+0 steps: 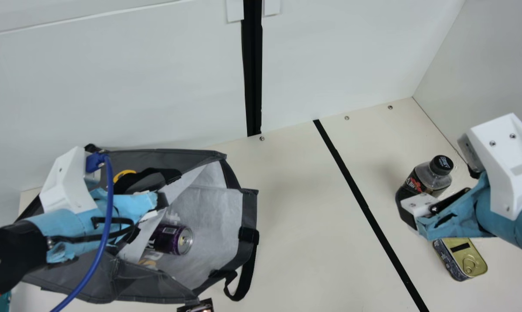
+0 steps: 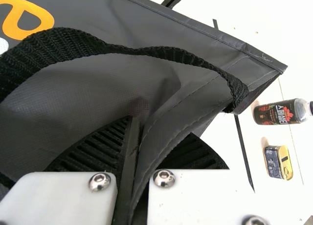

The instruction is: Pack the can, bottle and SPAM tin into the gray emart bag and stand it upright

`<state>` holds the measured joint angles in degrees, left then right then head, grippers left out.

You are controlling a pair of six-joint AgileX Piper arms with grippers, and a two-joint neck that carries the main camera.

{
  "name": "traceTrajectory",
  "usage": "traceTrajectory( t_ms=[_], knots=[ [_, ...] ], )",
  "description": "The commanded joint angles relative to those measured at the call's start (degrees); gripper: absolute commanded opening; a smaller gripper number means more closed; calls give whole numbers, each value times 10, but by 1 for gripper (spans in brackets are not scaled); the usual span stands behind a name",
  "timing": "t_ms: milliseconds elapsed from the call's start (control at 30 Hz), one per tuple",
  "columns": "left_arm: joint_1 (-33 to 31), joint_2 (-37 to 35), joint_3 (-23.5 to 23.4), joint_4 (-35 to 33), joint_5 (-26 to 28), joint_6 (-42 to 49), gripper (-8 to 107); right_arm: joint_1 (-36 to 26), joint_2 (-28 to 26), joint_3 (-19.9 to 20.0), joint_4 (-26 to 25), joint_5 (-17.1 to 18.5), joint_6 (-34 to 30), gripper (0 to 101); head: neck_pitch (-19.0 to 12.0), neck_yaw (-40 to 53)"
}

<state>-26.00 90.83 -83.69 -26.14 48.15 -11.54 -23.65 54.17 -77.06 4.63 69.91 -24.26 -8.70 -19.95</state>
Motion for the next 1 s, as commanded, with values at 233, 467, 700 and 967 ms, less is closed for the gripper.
traceTrajectory(
  t_ms=[233, 467, 700, 967],
  knots=[
    [0, 0, 0, 0, 0, 0, -8, -37, -13, 9, -15, 0, 1, 95, -13, 0],
    [0, 0, 0, 0, 0, 0, -8, -65, -25, 13, -20, 0, -2, 95, -13, 0],
    [0, 0, 0, 0, 0, 0, -8, -83, -37, 19, -20, 0, 2, 95, -13, 0],
    [0, 0, 0, 0, 0, 0, -8, -90, -48, 27, -25, 0, 11, 95, -13, 0]
  ],
)
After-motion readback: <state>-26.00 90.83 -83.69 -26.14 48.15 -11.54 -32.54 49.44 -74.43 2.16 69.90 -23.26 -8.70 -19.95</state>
